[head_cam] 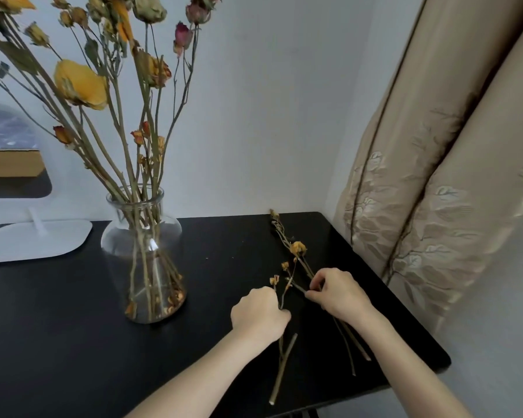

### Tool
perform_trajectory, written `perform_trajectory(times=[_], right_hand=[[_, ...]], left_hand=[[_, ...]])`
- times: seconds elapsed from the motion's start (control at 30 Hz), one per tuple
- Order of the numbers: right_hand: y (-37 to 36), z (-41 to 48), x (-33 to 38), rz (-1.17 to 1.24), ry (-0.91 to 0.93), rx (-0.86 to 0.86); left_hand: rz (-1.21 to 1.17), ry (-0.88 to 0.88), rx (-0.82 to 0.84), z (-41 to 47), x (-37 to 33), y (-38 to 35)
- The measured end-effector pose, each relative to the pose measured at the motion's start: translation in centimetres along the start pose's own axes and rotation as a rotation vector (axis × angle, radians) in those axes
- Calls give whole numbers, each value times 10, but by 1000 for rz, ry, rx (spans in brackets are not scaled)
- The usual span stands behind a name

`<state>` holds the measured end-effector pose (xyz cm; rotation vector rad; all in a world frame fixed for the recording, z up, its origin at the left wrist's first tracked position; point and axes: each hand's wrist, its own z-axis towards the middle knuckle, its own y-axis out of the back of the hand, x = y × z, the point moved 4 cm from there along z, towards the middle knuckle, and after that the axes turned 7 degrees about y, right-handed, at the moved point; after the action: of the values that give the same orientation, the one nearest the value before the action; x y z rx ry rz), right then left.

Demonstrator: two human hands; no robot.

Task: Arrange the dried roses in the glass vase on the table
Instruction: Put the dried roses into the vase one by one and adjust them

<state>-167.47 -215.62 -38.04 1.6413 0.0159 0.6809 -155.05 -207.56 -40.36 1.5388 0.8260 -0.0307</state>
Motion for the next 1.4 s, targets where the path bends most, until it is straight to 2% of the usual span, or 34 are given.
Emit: perform_trajectory(times=[0.33,0.47,0.63,0.93,1.03,1.23,1.4], right_hand=[[-9,4,11,-89,-11,33],[-11,4,25,-1,22,-12],[-34,7,48,-20,-4,174],[-32,10,56,-47,-57,229],[-16,8,60,73,-7,133],[39,-7,101,459,283,-173],[67,-27,148,810,459,-265]], left_hand=[[-235,100,-15,16,37,22],[-295,128,-52,17,45,25],[-295,138,-69,16,48,28],[-323,100,-93,9,53,38],[-352,31,-113,1,55,50],[-437,-96,-244,-33,65,87],[-575,-161,-343,-76,82,125]])
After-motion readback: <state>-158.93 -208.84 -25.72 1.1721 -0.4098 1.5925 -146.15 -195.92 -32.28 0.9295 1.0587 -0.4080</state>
